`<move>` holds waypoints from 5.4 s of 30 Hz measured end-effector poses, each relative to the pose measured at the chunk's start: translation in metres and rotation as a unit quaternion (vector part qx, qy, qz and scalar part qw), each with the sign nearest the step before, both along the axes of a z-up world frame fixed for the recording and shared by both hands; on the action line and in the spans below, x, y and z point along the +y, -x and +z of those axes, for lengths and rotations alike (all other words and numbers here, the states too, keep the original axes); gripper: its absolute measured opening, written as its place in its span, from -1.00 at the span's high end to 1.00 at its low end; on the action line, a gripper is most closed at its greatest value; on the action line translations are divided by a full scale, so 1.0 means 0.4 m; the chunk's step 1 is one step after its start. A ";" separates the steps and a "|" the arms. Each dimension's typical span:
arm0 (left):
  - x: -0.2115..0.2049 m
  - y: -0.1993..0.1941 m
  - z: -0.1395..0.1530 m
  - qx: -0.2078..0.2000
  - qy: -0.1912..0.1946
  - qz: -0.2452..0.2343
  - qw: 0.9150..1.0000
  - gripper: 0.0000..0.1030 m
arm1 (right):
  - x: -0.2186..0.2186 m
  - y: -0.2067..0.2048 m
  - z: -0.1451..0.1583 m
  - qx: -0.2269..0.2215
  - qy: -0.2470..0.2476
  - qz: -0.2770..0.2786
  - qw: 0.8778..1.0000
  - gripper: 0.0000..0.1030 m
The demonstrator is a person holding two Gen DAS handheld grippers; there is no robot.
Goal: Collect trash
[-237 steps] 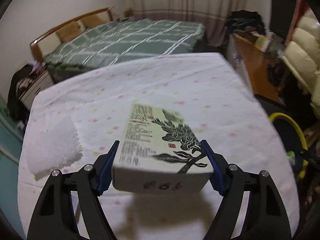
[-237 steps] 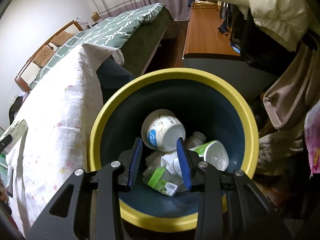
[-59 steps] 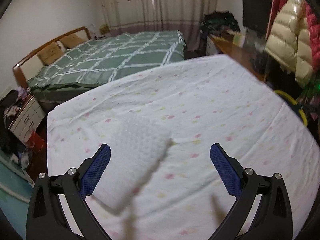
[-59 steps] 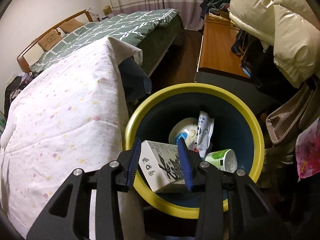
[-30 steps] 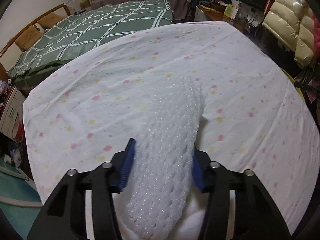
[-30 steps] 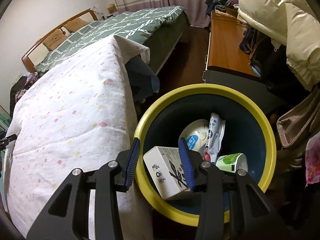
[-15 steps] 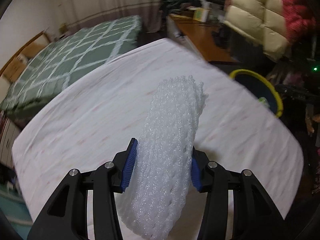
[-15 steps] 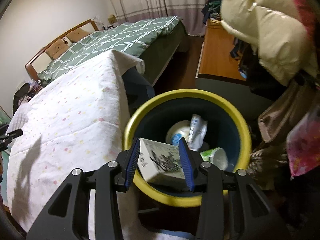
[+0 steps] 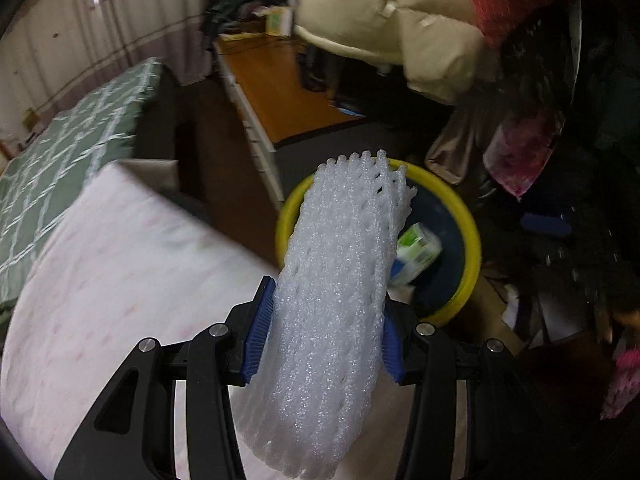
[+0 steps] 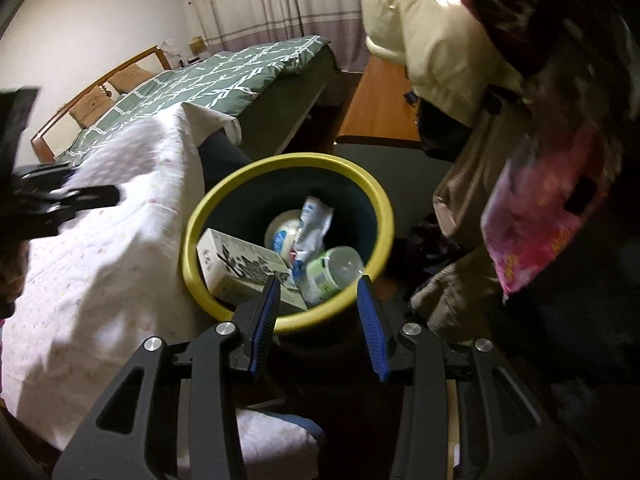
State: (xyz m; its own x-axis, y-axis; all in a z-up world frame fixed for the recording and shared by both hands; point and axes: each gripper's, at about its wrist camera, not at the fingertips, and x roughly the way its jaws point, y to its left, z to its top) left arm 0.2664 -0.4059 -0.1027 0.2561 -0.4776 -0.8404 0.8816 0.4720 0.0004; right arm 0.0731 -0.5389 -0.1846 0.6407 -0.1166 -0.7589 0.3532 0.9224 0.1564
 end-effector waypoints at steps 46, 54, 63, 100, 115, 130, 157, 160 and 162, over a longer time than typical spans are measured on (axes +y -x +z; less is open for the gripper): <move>0.659 0.397 0.227 -0.213 0.114 0.413 0.878 -0.90 | 0.289 0.086 0.188 -0.105 0.080 0.100 0.986 -0.57; 0.840 0.512 0.220 -0.201 0.133 0.475 0.846 -0.91 | 0.341 0.151 0.244 -0.136 0.108 0.098 0.980 -0.68; 0.859 0.578 0.200 -0.203 0.137 0.478 0.844 -0.91 | 0.362 0.194 0.245 -0.141 0.098 0.096 0.980 -0.68; 0.828 0.582 0.215 -0.204 0.127 0.471 0.849 -0.90 | 0.350 0.206 0.244 -0.150 0.079 0.089 0.982 -0.68; 0.833 0.564 0.197 -0.192 0.122 0.469 0.853 -0.91 | 0.351 0.191 0.230 -0.142 0.071 0.094 0.983 -0.69; 0.836 0.556 0.187 -0.187 0.118 0.467 0.856 -0.91 | 0.350 0.187 0.226 -0.139 0.070 0.094 0.983 -0.69; 0.828 0.546 0.171 -0.178 0.108 0.463 0.861 -0.91 | 0.347 0.185 0.213 -0.136 0.068 0.092 0.984 -0.69; 0.829 0.545 0.168 -0.177 0.107 0.464 0.861 -0.91 | 0.346 0.184 0.208 -0.135 0.067 0.092 0.984 -0.69; 0.829 0.544 0.166 -0.175 0.107 0.465 0.862 -0.91 | 0.347 0.183 0.207 -0.134 0.067 0.092 0.984 -0.69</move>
State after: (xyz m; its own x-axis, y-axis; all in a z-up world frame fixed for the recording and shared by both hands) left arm 0.0488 -0.0744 -0.0364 0.8312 -0.0636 -0.5523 0.0867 0.9961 0.0158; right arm -0.0002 -0.4003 -0.1020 0.8354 -0.0663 -0.5457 0.1399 0.9857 0.0943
